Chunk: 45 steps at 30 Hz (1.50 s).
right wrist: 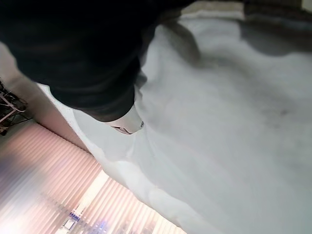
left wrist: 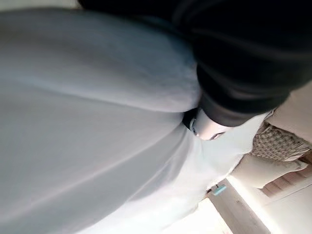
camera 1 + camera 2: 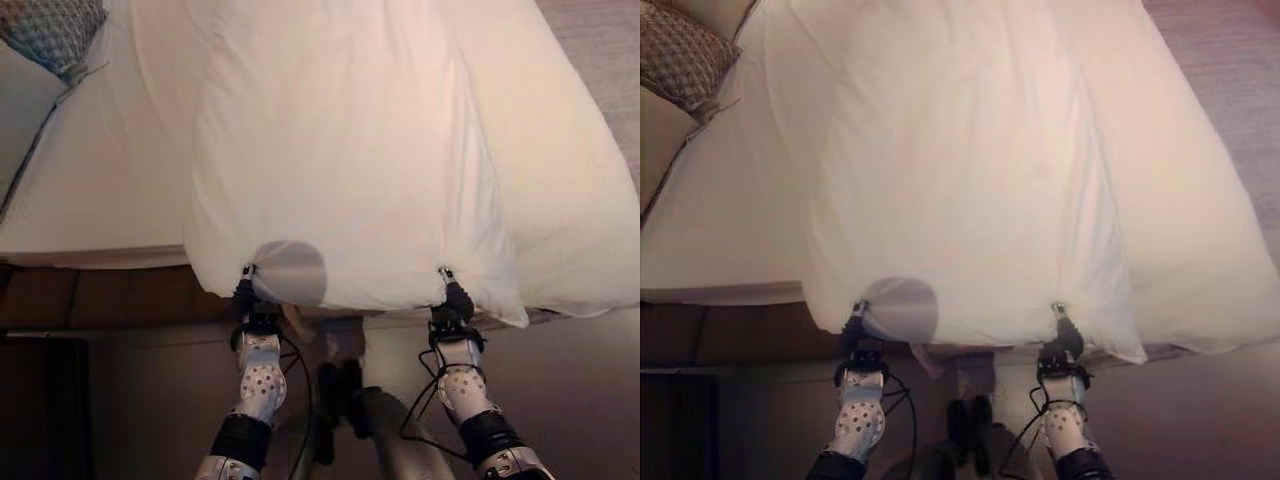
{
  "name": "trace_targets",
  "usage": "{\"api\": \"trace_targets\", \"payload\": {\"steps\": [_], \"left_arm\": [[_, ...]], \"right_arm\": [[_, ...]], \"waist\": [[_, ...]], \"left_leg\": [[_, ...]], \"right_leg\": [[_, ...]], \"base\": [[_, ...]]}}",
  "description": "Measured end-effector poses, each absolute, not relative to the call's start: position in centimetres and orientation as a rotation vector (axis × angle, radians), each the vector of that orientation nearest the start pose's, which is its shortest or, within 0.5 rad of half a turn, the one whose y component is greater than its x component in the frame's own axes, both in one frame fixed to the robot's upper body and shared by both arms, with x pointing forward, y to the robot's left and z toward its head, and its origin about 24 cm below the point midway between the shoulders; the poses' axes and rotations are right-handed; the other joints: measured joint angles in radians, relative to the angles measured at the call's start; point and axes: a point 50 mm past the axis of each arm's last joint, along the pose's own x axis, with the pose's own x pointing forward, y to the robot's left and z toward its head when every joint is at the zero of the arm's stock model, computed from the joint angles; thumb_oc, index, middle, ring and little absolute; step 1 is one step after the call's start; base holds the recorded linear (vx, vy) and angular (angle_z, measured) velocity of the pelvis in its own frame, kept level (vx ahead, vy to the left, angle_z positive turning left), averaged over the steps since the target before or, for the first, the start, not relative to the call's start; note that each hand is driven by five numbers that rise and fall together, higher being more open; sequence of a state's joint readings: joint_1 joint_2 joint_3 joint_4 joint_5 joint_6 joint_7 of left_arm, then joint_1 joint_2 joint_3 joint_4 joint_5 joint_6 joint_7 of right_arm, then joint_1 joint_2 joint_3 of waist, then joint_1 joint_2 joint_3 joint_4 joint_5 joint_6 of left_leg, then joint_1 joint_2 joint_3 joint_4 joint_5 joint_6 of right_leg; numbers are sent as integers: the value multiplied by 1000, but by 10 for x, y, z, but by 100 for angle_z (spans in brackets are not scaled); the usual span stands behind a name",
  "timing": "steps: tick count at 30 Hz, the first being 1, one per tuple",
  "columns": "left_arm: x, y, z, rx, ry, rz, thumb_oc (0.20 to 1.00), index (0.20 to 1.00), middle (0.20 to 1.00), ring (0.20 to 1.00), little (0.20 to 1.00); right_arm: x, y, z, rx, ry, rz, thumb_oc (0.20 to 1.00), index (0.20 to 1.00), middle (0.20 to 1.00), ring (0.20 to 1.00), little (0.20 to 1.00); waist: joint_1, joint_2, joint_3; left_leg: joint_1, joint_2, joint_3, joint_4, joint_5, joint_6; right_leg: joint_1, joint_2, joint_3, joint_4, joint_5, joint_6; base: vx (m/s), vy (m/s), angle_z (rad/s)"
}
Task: Make the bed
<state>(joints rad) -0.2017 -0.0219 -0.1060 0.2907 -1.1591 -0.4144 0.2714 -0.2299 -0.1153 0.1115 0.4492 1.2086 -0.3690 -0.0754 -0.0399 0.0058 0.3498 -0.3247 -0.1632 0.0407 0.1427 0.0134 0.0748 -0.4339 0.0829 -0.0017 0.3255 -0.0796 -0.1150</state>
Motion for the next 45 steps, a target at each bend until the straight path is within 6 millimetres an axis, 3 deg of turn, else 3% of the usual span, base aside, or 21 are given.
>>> {"api": "trace_targets", "payload": {"steps": [2,3,4,5,8,9,10,11,12,14,16,18,20,21,23,25,28,32,38,41,45], "left_arm": [[282,144,27,-1157,-20,390,200,200,200,200,200],[286,137,26,-1156,3,375,200,200,200,200,200],[287,131,27,-1156,15,353,200,200,200,200,200],[287,131,27,-1155,16,349,200,200,200,200,200],[285,135,27,-1152,13,362,200,200,200,200,200],[285,134,27,-1156,14,360,200,200,200,200,200],[284,133,26,-1158,17,362,200,200,200,200,200],[286,132,27,-1155,21,364,200,200,200,200,200],[286,130,27,-1159,31,368,200,200,200,200,200],[286,129,25,-1137,40,376,200,200,200,200,200],[287,129,22,-1116,61,396,200,200,200,200,200],[288,127,21,-1112,75,406,200,200,200,200,200],[292,124,24,-1085,71,397,200,200,200,200,200],[294,123,26,-1077,66,389,200,200,200,200,200],[297,118,25,-1075,84,389,200,200,200,200,200],[296,123,23,-1066,82,404,200,200,200,200,200],[297,126,24,-1022,70,409,200,200,200,200,200],[301,129,14,-1006,120,477,200,200,200,200,200],[302,138,-9,-953,224,639,200,200,200,200,200],[304,144,-25,-876,305,717,200,200,200,200,200],[296,151,-43,-758,402,754,200,200,200,200,200]], "right_arm": [[288,-176,8,1004,-11,-290,200,200,200,200,200],[285,-184,6,994,-13,-315,200,200,200,200,200],[282,-189,3,987,-8,-339,200,200,200,200,200],[282,-189,1,985,-2,-344,200,200,200,200,200],[282,-187,3,991,-8,-330,200,200,200,200,200],[282,-188,3,989,-11,-330,200,200,200,200,200],[283,-189,4,986,-13,-329,200,200,200,200,200],[283,-190,5,981,-16,-329,200,200,200,200,200],[284,-192,6,974,-19,-330,200,200,200,200,200],[284,-193,5,971,-16,-337,200,200,200,200,200],[286,-193,6,972,-14,-345,200,200,200,200,200],[287,-194,8,967,-19,-349,200,200,200,200,200],[290,-198,14,949,-44,-348,200,200,200,200,200],[292,-200,16,947,-53,-350,200,200,200,200,200],[291,-201,13,951,-44,-377,200,200,200,200,200],[290,-197,10,947,-25,-372,200,200,200,200,200],[289,-195,3,938,11,-379,200,200,200,200,200],[291,-192,-12,875,96,-385,200,200,200,200,200],[289,-186,-33,792,231,-355,200,200,200,200,200],[288,-186,-48,597,355,-295,200,200,200,200,200],[284,-186,-61,477,462,-275,200,200,200,200,200]], "waist": [[1,0,0],[-10,-3,2],[-2,-4,2],[2,-3,2],[-3,4,-2],[0,4,-2],[1,2,-1],[3,2,-1],[0,3,1],[2,3,2],[-1,8,2],[-2,23,1],[-7,49,2],[-9,58,5],[-17,61,11],[-13,62,12],[4,63,15],[3,62,15],[2,61,15],[2,58,11],[0,54,-10]], "left_leg": [[-9,-3,4,51,-5,-25],[-93,-12,50,211,7,-171],[-136,-5,72,269,-10,-188],[-143,8,68,282,-15,-194],[-103,128,49,198,-22,-186],[-93,143,33,179,-21,-185],[-83,180,6,157,-22,-188],[-81,213,-93,129,-30,-209],[-72,271,-112,83,-29,-215],[-55,309,-134,45,-23,-215],[-12,360,-92,-38,-21,-211],[3,356,-90,-44,-17,-207],[-17,313,-67,-17,-8,-188],[-35,291,-59,-6,2,-218],[-54,233,-39,2,20,-174],[-51,199,-12,7,17,-148],[-55,170,5,8,20,-116],[-47,163,6,3,18,-104],[-3,182,11,-42,22,-106],[12,199,10,-69,28,-116],[24,207,10,-84,29,-117]], "right_leg": [[29,-12,-14,-21,7,-5],[51,-56,-59,-37,14,-22],[83,-75,-68,-73,19,-29],[93,-75,-70,-82,22,-29],[113,-90,-129,-110,25,-30],[108,-89,-133,-111,29,-30],[103,-96,-135,-111,29,-30],[80,-95,-142,-92,28,-29],[70,-106,-145,-84,25,-23],[65,-115,-149,-72,22,-15],[60,-115,-163,-48,8,5],[47,-122,-170,-28,3,24],[-3,-138,-170,21,-9,60],[-45,-157,-161,69,-23,83],[-69,-208,-98,94,-28,132],[-64,-227,-24,81,-21,171],[-41,-253,-6,24,4,209],[1,-258,-6,-37,24,226],[46,-237,-8,-96,40,220],[68,-220,-15,-140,56,209],[83,-212,-15,-165,59,205]], "base": [[-90,-152,27],[-32,-68,70],[-23,-70,62],[1,-22,6],[-3,42,-26],[-19,63,-20],[-27,108,-10],[-29,193,3],[-20,189,11],[-12,236,6],[-42,338,-3],[-95,400,-12],[-52,441,-9],[-5,382,7],[7,309,39],[-2,228,13],[-6,161,6],[-29,37,9],[-22,-50,-9],[-18,-59,-4],[17,-22,-6]]}}
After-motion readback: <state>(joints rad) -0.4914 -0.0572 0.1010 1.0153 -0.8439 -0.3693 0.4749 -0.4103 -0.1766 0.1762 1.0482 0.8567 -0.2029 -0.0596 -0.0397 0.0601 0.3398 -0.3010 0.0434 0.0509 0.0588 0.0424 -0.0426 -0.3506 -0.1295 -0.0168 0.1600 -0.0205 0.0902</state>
